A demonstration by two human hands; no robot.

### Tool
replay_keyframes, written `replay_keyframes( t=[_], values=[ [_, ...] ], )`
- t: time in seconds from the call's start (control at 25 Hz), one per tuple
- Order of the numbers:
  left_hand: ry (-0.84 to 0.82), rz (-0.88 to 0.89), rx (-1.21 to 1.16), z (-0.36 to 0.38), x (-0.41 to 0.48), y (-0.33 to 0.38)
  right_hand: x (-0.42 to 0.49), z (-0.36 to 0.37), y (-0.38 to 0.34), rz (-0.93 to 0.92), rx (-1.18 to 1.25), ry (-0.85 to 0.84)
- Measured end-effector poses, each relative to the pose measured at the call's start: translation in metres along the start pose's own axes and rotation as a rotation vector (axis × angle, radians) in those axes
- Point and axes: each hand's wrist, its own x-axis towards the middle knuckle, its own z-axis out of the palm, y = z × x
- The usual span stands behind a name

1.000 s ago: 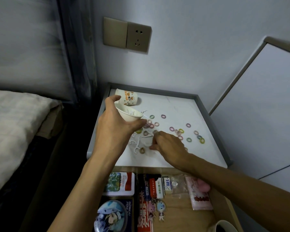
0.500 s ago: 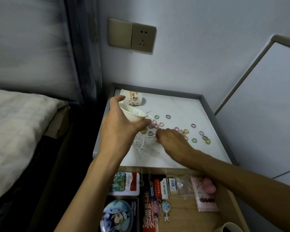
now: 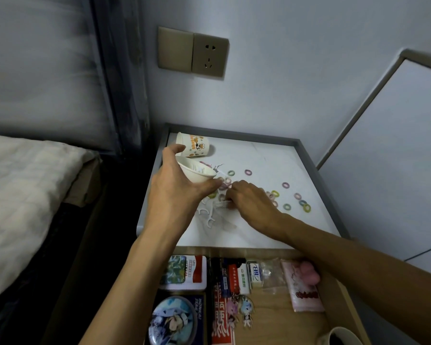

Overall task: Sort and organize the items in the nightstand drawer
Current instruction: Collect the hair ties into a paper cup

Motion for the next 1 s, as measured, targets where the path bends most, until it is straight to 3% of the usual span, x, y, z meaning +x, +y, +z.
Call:
replay_keyframes(
  t=[0.08, 0.16, 0.24, 0.32, 0.48, 0.56, 0.64, 0.76, 0.84, 0.88, 1.0],
  values=[
    [-0.021, -0.009, -0.006, 0.000, 0.000, 0.000, 0.001, -0.006, 0.001, 0.100, 0.163, -0.022],
    [-0.040, -0.016, 0.012, 0.001, 0.001, -0.001, 0.008, -0.025, 0.002, 0.317, 0.476, 0.009],
    [-0.061, -0.025, 0.049, 0.003, 0.001, -0.003, 0.018, -0.056, 0.005, 0.332, 0.680, 0.175],
    [-0.082, -0.022, 0.083, 0.006, -0.001, -0.005, 0.027, -0.091, 0.008, 0.173, 0.677, 0.222],
    [-0.110, 0.048, 0.142, 0.013, -0.007, -0.003, 0.040, -0.137, -0.015, -0.318, 0.361, 0.077],
    [-0.114, 0.056, 0.132, 0.013, -0.008, -0.001, 0.041, -0.140, -0.026, -0.408, 0.339, 0.008],
    [-0.100, 0.051, 0.072, 0.011, -0.009, -0.001, 0.034, -0.139, -0.028, -0.300, 0.453, 0.045],
    [-0.085, 0.051, 0.052, 0.008, -0.014, -0.005, 0.004, -0.124, -0.019, 0.007, 0.631, 0.168],
    [-0.096, 0.048, 0.081, 0.008, -0.019, -0.010, -0.030, -0.101, -0.017, 0.143, 0.715, 0.069],
    [-0.104, 0.042, 0.104, 0.008, -0.022, -0.012, -0.051, -0.085, -0.020, 0.150, 0.715, -0.057],
    [-0.118, 0.027, 0.139, 0.008, -0.030, -0.016, -0.114, -0.032, -0.040, -0.050, 0.507, -0.503]
  ],
)
